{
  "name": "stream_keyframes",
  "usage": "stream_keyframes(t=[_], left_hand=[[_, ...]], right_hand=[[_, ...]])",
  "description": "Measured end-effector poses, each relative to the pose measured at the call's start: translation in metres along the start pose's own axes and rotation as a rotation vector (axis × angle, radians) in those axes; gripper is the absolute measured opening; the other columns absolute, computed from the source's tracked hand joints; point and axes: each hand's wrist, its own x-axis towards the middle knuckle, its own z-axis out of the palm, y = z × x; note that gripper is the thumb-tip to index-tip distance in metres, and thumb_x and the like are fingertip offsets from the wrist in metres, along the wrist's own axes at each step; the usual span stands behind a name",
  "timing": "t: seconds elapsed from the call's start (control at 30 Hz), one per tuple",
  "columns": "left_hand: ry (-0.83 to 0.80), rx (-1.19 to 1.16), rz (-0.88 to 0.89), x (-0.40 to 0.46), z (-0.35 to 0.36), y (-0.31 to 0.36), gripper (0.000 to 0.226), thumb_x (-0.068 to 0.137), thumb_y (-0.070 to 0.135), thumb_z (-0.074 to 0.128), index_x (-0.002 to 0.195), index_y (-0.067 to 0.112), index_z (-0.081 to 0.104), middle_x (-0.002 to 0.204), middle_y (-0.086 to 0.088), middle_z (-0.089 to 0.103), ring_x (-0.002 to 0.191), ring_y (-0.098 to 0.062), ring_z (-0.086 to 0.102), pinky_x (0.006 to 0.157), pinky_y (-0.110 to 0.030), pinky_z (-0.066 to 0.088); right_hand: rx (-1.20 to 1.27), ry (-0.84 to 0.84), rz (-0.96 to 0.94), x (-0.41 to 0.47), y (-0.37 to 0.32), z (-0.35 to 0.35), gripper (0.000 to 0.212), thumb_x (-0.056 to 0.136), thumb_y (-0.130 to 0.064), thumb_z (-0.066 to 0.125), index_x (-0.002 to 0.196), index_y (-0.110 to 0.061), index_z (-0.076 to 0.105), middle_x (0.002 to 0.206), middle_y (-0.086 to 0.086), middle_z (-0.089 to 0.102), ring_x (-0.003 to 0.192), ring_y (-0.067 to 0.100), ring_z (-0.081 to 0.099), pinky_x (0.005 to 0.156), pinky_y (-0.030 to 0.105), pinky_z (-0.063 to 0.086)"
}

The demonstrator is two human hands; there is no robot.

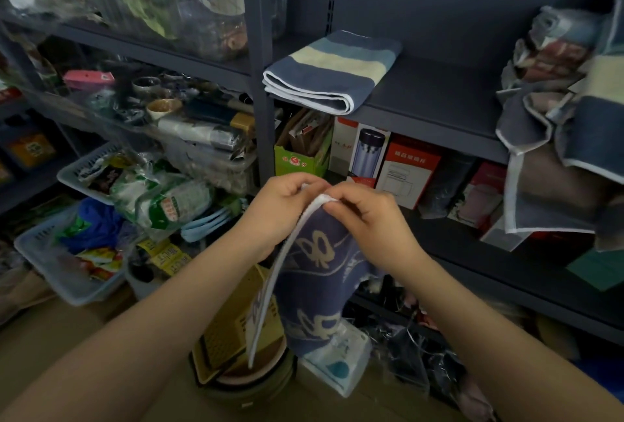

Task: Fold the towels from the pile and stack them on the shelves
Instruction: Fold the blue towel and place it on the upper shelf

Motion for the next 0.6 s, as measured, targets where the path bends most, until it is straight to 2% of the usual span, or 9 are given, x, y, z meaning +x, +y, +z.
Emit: stream_keyframes(t=[0.1, 0.2, 0.3, 0.43, 0.5, 0.53, 0.6], left_hand=[[-0.038, 0.121, 0.064, 0.001, 0.000, 0.003, 0.030, 0.096, 0.016, 0.045, 0.077, 0.026, 0.065, 0.078, 0.001, 0.066, 0.073, -0.008, 0.060, 0.070, -0.024, 0.046], [-0.050, 0.191, 0.122, 0.000, -0.001, 0.005, 0.032, 0.097, 0.015, 0.041, 0.079, 0.027, 0.064, 0.086, -0.005, 0.068, 0.083, -0.015, 0.061, 0.080, -0.034, 0.047], [-0.031, 0.268, 0.148, -0.001, -0.003, 0.008, 0.031, 0.097, 0.016, 0.041, 0.080, 0.023, 0.066, 0.085, -0.009, 0.069, 0.079, -0.018, 0.061, 0.077, -0.037, 0.048], [-0.062, 0.351, 0.169, -0.003, -0.008, 0.009, 0.029, 0.096, 0.027, 0.043, 0.077, 0.029, 0.065, 0.080, -0.004, 0.069, 0.074, -0.015, 0.061, 0.074, -0.038, 0.048], [-0.147, 0.344, 0.173, -0.008, -0.011, 0.011, 0.024, 0.092, 0.037, 0.047, 0.082, 0.029, 0.067, 0.082, 0.001, 0.070, 0.077, -0.012, 0.064, 0.075, -0.033, 0.049], [-0.188, 0.368, 0.194, -0.010, -0.013, 0.012, 0.017, 0.090, 0.036, 0.053, 0.085, 0.029, 0.068, 0.082, 0.005, 0.070, 0.078, -0.008, 0.064, 0.074, -0.030, 0.050], [-0.211, 0.428, 0.268, -0.012, -0.014, 0.013, 0.010, 0.088, 0.025, 0.059, 0.088, 0.031, 0.067, 0.079, 0.013, 0.068, 0.074, 0.000, 0.062, 0.072, -0.024, 0.050]], right_hand=[[-0.031, -0.003, -0.029, -0.002, 0.004, 0.000, 0.023, 0.089, -0.025, 0.052, 0.095, -0.009, 0.069, 0.087, -0.009, 0.065, 0.082, 0.000, 0.057, 0.072, 0.009, 0.042], [-0.132, 0.045, 0.007, -0.004, 0.002, 0.006, 0.029, 0.085, -0.037, 0.047, 0.088, -0.017, 0.067, 0.073, -0.014, 0.057, 0.067, 0.006, 0.054, 0.060, 0.028, 0.047], [-0.171, 0.109, 0.066, -0.004, -0.004, 0.008, 0.023, 0.083, -0.039, 0.056, 0.082, -0.017, 0.061, 0.061, -0.021, 0.041, 0.058, 0.012, 0.050, 0.052, 0.035, 0.046], [-0.158, 0.121, 0.141, -0.004, -0.007, 0.006, 0.023, 0.080, -0.037, 0.066, 0.079, -0.015, 0.058, 0.062, -0.012, 0.051, 0.060, 0.018, 0.056, 0.056, 0.044, 0.050], [-0.155, 0.107, 0.168, -0.003, -0.006, 0.002, 0.026, 0.076, -0.039, 0.067, 0.077, -0.015, 0.056, 0.060, -0.012, 0.050, 0.057, 0.012, 0.053, 0.055, 0.039, 0.049], [-0.144, 0.099, 0.169, -0.002, -0.006, 0.000, 0.026, 0.075, -0.038, 0.069, 0.074, -0.017, 0.055, 0.058, -0.012, 0.049, 0.054, 0.007, 0.050, 0.053, 0.032, 0.047], [-0.050, 0.079, 0.175, -0.001, -0.006, -0.004, 0.026, 0.074, -0.031, 0.074, 0.069, -0.019, 0.052, 0.055, -0.013, 0.047, 0.051, 0.005, 0.047, 0.050, 0.016, 0.039]])
